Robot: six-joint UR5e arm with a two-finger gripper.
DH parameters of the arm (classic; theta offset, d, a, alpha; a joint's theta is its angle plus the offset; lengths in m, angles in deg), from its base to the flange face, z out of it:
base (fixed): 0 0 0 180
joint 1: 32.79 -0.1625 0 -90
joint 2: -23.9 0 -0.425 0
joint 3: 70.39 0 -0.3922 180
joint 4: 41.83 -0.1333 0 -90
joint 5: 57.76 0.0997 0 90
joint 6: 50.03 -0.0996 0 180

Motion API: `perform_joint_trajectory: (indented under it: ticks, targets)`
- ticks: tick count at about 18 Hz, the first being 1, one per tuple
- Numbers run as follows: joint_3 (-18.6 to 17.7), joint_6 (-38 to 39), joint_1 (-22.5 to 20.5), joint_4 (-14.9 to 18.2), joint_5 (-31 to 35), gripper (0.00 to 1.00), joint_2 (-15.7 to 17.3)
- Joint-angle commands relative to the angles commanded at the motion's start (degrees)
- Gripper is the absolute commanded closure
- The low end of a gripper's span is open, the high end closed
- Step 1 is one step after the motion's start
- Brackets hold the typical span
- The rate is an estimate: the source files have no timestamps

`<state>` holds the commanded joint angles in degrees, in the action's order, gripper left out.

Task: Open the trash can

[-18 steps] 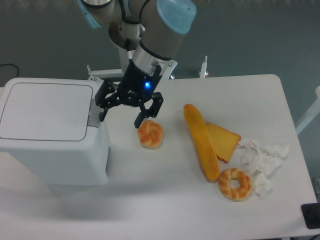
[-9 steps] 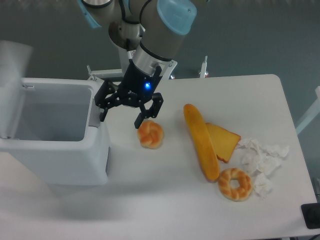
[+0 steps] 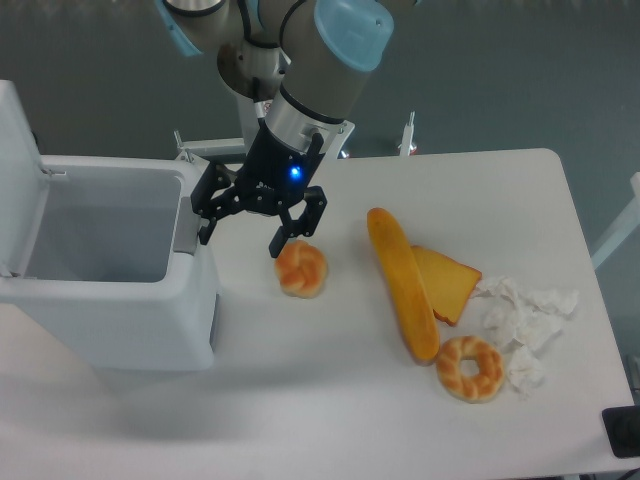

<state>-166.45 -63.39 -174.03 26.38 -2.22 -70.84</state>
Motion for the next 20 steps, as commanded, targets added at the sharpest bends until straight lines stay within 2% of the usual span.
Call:
perform_joint_trajectory:
  ticks: [5,12,15,20]
  targets:
    - [0.26,-0.09,0.00,0.09,0.00,0.00,0.00]
    - [2.90,-0.35,-0.88,-0.09,0.09,0.00,0.44]
    - [3.86,-0.35,-1.05,-1.23,0.52,0.00,0.44]
    - [6.94,-0.44,-1.32,-1.32,1.49,0.00,0.09]
